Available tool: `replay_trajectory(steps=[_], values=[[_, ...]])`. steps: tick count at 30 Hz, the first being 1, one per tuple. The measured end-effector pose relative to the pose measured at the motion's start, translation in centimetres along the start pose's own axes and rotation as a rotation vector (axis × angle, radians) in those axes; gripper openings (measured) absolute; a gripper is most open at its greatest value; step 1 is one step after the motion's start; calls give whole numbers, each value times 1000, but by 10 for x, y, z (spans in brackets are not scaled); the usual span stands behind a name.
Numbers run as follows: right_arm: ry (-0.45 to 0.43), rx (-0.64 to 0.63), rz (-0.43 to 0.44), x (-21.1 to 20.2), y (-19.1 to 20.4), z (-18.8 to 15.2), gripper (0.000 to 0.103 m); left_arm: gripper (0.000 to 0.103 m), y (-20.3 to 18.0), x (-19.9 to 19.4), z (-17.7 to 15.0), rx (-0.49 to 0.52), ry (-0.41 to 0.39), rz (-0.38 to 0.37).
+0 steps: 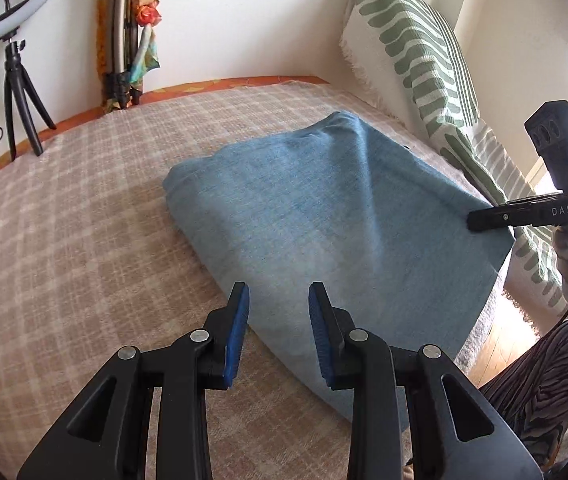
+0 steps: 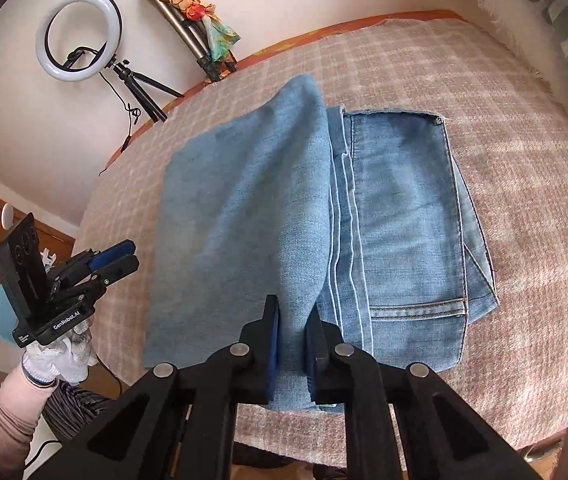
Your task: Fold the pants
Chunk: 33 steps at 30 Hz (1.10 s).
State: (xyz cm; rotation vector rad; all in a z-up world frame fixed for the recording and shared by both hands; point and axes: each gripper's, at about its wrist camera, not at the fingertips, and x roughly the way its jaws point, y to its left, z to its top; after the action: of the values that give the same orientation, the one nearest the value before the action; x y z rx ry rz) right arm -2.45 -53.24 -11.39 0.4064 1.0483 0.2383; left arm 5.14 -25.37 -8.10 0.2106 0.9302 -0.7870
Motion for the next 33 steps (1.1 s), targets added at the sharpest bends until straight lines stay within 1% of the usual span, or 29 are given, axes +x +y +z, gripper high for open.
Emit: replay_trajectory(steps=[1,3,5,7,10,12,13,14,16,17,18,20,22,24,26,28,31,33], values=[[-11,-29,-23,-9,1,2,7,29,-2,2,2,0,-3,-10],[-25,-26,-75,-20,-12,1,7,29,-10,6,5,6,-13,-27],[-7,51,-109,-17,-38,-5,7,29,-19,13,6,19,-11,-53],[31,96,-114,-1,-58,-15,7,29,-30,22,5,39,-2,-67],[58,92,-125,13,-64,-19,8,29,-42,32,4,61,10,-62],[58,63,-142,10,-59,-15,9,29,-42,37,3,59,23,-57],[53,33,-169,8,-53,-11,15,29,-41,39,3,55,34,-53],[35,-9,-216,3,-46,-8,19,29,-41,41,2,53,42,-49],[-33,-111,-330,-8,-27,-1,33,29,-41,42,1,54,50,-37],[-77,-163,-372,-13,-17,5,36,29,-41,41,1,51,51,-33],[-121,-198,-386,-16,-9,11,40,29,-42,40,2,49,50,-28],[-171,-228,-335,-13,3,27,41,29,-44,37,3,48,49,-14],[-179,-242,-269,4,11,48,41,29,-48,32,4,52,50,1],[-179,-265,-271,23,18,64,41,29,-56,27,5,70,47,20],[-167,-282,-257,38,21,74,41,29,-63,21,5,85,42,19],[-135,-244,-227,54,14,82,41,29,-71,18,6,94,40,13],[-112,-180,-211,68,-1,86,41,29,-79,22,4,100,67,-17],[-97,-167,-205,75,-7,88,41,29,-84,29,1,112,87,-17]])
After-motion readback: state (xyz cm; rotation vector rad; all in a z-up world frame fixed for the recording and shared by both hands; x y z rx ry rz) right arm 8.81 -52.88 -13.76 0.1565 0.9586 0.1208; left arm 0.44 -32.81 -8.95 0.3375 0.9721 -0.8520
